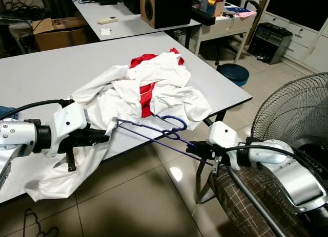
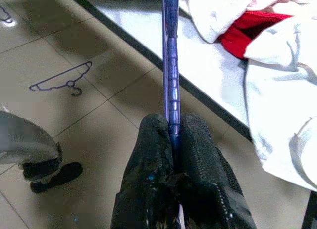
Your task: Hang hanger
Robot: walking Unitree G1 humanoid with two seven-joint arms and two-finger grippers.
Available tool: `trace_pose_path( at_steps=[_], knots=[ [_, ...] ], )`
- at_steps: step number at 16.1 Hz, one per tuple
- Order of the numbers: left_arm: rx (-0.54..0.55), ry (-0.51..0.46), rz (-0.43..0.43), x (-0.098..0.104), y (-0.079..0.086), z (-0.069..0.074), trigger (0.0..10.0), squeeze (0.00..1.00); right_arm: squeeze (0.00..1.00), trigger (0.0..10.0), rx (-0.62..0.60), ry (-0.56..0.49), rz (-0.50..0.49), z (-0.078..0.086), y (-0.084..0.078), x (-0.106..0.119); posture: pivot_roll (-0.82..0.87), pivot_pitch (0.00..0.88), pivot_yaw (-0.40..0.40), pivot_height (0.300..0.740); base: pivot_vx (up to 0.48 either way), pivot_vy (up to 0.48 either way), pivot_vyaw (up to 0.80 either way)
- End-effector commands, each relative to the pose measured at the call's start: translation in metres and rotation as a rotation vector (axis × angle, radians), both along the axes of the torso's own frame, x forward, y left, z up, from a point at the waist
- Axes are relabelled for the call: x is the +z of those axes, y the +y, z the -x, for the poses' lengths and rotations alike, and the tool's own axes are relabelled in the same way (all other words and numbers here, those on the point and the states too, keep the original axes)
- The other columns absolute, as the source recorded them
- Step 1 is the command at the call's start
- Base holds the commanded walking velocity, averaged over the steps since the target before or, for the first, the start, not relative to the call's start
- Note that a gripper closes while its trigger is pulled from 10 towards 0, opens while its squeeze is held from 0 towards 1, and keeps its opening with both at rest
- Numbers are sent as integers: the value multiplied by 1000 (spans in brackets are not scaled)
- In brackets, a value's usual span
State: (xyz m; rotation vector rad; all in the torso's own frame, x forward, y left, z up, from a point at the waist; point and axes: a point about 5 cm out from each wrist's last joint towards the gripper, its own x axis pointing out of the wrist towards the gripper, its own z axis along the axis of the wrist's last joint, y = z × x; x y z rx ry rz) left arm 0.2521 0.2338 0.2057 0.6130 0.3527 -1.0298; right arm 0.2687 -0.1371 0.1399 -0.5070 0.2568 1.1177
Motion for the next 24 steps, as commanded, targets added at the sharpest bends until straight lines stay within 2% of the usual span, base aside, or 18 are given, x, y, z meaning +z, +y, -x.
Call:
trace_pose_path(
  at_steps=[1,3,6,8,10,11,12,13,14,15,16,17,20,23,24],
  knots=[
    [-67,-16,40,5,-16,3,0,0,0,10000,-38,-9,12,-8,0,-2,2,0,-32,740,0,0,0],
    [-108,-16,77,3,-32,4,0,0,0,10000,-87,12,-3,-19,8,-6,-2,0,-30,740,0,0,0],
    [-115,-36,99,8,-37,3,0,0,0,10000,-161,108,-26,-28,20,-23,-4,0,-36,740,0,0,0],
    [-57,-78,75,13,-28,0,0,0,0,10000,-172,196,14,-19,24,-42,2,0,-44,740,0,0,0],
    [-13,-117,55,15,-22,-4,0,0,0,10000,-173,234,10,-13,24,-46,2,0,-49,740,0,0,0],
    [20,-165,54,19,-17,-8,0,0,0,10000,-250,277,-22,-7,18,-54,-1,0,-51,740,0,0,0],
    [24,-172,60,20,-17,-8,0,0,0,10000,-280,286,-32,-6,16,-55,-1,0,-51,740,0,0,0],
    [23,-169,71,21,-17,-8,0,0,0,10000,-349,304,-68,-8,12,-57,-6,0,-48,740,0,0,0],
    [12,-154,88,21,-19,-6,0,0,0,10000,-496,364,-220,-13,5,-58,-13,0,-41,740,0,0,0],
    [12,-154,88,21,-19,-6,0,0,0,10000,-496,364,-220,-13,5,-58,-13,0,-41,740,0,0,0],
    [9,-150,91,21,-19,-5,0,0,0,10000,-528,397,-292,-14,5,-57,-15,0,-39,740,0,0,0],
    [-8,-125,93,18,-21,-3,0,0,0,10000,-581,478,-470,-19,4,-52,-18,0,-37,740,0,0,0],
    [-35,-88,85,9,-29,0,0,0,0,10000,-581,561,-604,-23,6,-45,-22,0,-40,740,0,0,0],
    [-30,-108,95,7,-34,-1,0,0,0,10000,-533,579,-530,-18,13,-49,-21,0,-45,740,0,0,0],
    [-3,-166,95,12,-31,-5,0,0,0,10000,-503,594,-483,-13,17,-53,-17,0,-51,740,0,0,0]
  ],
)
